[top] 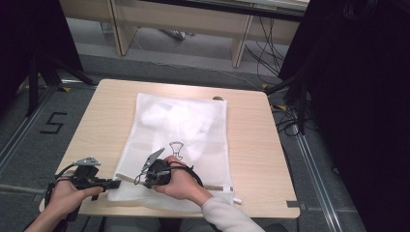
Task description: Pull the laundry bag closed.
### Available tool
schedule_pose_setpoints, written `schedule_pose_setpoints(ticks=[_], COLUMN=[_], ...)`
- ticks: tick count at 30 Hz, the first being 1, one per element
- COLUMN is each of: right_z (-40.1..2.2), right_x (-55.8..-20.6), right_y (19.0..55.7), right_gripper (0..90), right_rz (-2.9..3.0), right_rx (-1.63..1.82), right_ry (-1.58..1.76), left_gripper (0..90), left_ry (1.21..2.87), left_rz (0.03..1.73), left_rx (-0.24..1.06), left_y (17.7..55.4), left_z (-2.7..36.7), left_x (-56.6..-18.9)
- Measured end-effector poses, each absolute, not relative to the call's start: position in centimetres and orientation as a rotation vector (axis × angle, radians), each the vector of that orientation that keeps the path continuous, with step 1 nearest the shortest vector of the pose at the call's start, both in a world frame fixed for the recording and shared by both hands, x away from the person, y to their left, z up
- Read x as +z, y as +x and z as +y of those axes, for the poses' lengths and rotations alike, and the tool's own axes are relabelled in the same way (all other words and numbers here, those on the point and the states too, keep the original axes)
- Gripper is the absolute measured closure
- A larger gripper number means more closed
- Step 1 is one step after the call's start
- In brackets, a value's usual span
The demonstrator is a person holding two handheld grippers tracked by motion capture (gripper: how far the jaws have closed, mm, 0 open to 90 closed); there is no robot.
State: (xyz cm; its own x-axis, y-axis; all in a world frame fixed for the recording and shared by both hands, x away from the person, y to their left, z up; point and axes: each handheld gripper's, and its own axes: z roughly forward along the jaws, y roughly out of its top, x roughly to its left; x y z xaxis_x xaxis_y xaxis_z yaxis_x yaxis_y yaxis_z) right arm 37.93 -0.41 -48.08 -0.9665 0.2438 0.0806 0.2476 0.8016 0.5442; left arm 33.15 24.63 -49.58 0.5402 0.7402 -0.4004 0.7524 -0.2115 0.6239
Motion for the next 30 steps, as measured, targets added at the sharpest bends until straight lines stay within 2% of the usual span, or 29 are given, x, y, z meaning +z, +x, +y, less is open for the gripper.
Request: schedule_pose_setpoints(ticks=[30], right_z=[-1.45], right_x=[-47.61], right_y=[37.82], right_gripper=[82.6], right_rz=[-2.973], right_rx=[-0.885], right_ry=[-0.443], left_gripper=[85.7], left_ry=[1.958], left_rz=[1.218], left_rx=[-0.009], left_y=[33.12], left_z=[24.76], left_x=[-49.47])
